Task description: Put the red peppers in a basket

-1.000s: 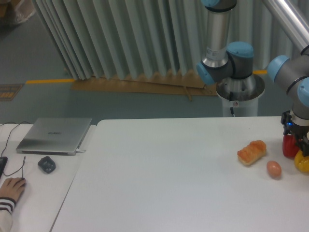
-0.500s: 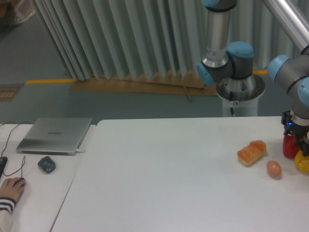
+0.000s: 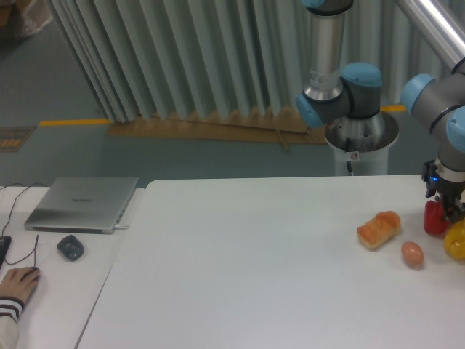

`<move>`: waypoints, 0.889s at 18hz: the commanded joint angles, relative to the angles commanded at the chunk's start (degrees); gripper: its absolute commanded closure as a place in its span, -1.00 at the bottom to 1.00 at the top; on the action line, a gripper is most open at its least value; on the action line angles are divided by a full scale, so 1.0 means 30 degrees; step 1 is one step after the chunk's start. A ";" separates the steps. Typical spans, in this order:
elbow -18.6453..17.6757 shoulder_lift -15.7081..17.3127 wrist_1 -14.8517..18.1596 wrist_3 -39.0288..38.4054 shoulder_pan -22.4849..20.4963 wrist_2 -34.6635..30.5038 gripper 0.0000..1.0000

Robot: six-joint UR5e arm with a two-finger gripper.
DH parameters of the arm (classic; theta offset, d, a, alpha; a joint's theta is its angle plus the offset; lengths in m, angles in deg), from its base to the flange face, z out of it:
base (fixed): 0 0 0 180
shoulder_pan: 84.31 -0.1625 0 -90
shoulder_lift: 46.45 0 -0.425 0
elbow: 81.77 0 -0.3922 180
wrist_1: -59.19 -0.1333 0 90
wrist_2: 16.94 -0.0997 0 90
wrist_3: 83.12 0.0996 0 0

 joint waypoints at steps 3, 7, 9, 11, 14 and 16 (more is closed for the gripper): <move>-0.0059 0.0088 0.0000 -0.0029 0.0029 0.0058 -0.34; -0.0059 0.0059 -0.0058 -0.0146 -0.0029 0.0262 -1.00; -0.0059 0.0029 -0.0117 -0.0117 -0.0088 0.0293 -1.00; -0.0204 -0.0029 -0.0204 -0.0088 -0.0117 0.0380 -1.00; -0.0380 -0.0088 -0.0380 -0.0059 -0.0321 0.0877 -1.00; -0.0702 -0.0059 -0.0847 -0.0029 -0.0352 0.1346 -1.00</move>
